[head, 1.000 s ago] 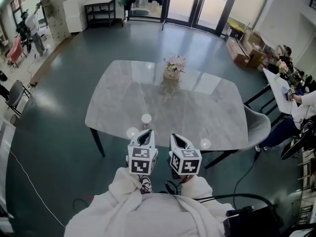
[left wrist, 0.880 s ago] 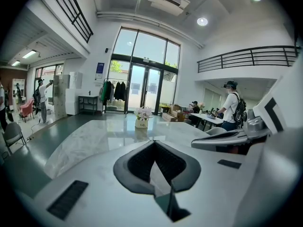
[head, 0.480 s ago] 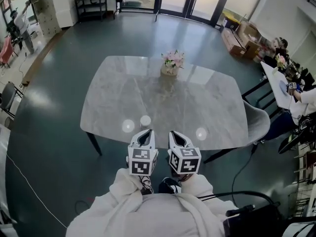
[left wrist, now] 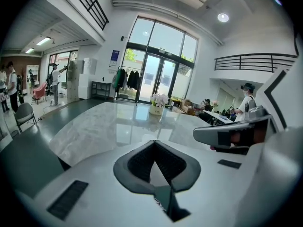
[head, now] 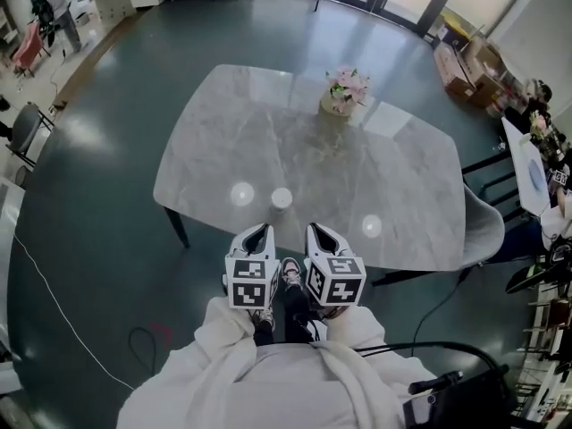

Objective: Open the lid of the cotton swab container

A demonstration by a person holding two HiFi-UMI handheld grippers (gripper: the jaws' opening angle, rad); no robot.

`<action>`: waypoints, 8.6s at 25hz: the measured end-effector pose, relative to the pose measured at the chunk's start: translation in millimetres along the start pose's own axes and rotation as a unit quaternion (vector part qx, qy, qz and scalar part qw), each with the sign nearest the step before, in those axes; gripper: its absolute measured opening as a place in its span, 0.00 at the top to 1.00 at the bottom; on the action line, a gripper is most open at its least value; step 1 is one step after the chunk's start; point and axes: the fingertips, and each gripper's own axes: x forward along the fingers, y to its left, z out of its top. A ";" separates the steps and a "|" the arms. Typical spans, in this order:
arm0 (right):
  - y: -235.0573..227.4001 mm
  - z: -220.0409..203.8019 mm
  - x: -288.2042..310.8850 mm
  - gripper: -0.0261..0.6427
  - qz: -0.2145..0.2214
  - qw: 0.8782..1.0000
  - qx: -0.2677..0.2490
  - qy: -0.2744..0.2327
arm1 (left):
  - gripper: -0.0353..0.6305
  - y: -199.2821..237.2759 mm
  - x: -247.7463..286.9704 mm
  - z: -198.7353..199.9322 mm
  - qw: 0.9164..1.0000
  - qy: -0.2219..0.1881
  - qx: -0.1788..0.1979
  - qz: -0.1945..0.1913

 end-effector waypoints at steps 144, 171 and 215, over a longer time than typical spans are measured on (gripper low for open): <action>-111.6 74.5 13.6 0.53 0.055 0.995 -0.073 0.040 | 0.94 -73.3 88.2 89.7 0.995 -0.020 0.075 -0.068; -131.1 76.1 8.5 0.53 0.090 0.987 -0.105 0.081 | 0.93 -132.1 104.4 115.8 0.968 -0.015 0.163 -0.190; -86.2 50.3 5.3 0.54 0.181 0.962 -0.181 0.095 | 0.59 -167.1 74.0 115.0 0.914 0.041 0.218 -0.341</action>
